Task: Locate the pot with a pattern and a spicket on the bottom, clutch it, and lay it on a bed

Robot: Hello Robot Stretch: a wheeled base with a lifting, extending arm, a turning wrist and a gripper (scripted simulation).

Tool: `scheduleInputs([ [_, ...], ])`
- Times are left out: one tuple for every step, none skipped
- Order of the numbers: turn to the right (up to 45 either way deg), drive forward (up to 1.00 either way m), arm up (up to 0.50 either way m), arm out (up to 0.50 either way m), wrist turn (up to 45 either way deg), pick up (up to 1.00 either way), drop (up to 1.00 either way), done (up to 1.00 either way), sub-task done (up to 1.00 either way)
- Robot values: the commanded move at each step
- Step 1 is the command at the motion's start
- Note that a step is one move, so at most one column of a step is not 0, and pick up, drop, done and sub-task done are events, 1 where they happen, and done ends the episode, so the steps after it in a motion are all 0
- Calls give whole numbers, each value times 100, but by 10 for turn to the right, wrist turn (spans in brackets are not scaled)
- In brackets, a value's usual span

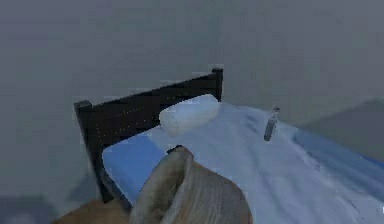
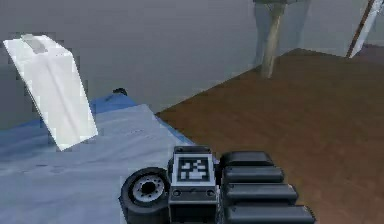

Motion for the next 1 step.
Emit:
scheduleInputs([
  [-450,0,0,0,0,0,0,0,0],
])
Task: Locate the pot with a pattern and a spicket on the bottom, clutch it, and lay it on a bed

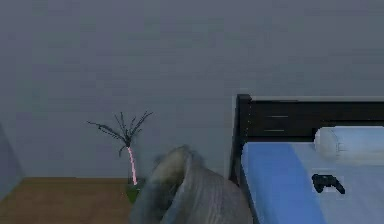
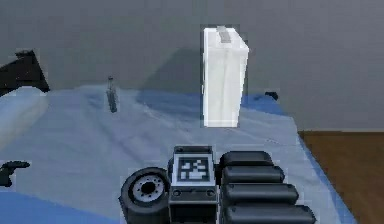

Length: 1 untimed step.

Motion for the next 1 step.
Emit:
scheduleInputs([
  [-450,0,0,0,0,0,0,0,0],
])
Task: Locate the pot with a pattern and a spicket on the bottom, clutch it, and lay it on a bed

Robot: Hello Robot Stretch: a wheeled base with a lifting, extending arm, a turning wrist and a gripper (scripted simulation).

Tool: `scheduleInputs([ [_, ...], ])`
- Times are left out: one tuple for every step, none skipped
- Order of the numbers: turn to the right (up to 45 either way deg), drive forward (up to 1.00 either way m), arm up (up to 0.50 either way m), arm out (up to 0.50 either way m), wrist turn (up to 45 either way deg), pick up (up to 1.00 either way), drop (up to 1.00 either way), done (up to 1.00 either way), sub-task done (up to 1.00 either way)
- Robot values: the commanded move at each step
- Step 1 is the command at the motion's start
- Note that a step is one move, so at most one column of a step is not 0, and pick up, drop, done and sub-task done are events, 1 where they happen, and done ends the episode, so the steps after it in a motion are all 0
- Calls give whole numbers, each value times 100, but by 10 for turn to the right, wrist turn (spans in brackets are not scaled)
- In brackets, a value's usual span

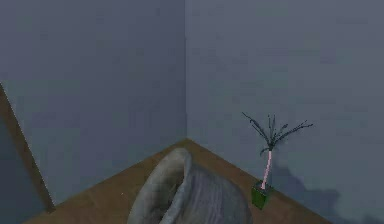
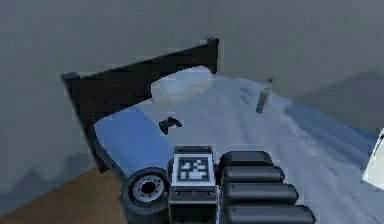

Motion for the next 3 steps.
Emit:
scheduleInputs([
  [-120,0,0,0,0,0,0,0,0],
  [450,0,0,0,0,0,0,0,0],
  [450,0,0,0,0,0,0,0,0],
])
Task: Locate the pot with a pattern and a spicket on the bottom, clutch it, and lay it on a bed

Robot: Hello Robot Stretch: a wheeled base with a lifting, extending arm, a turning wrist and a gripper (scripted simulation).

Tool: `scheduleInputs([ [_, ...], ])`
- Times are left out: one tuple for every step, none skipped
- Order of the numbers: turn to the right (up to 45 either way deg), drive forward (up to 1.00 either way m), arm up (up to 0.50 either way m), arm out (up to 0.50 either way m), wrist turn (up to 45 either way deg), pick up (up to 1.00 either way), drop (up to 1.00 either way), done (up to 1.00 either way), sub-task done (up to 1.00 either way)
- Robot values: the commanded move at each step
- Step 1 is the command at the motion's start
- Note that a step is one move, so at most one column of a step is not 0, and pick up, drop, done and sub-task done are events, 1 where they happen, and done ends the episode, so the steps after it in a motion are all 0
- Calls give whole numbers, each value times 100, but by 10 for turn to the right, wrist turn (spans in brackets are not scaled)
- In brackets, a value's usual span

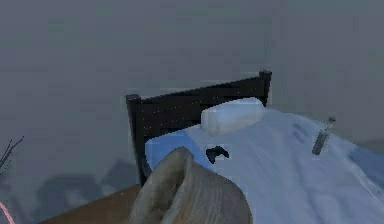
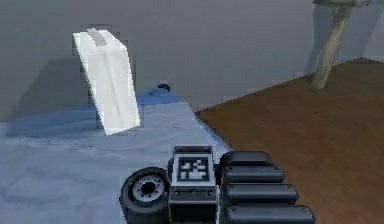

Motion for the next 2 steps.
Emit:
scheduleInputs([
  [30,0,0,0,0,0,0,0,0],
  [-450,0,0,0,0,0,0,0,0],
])
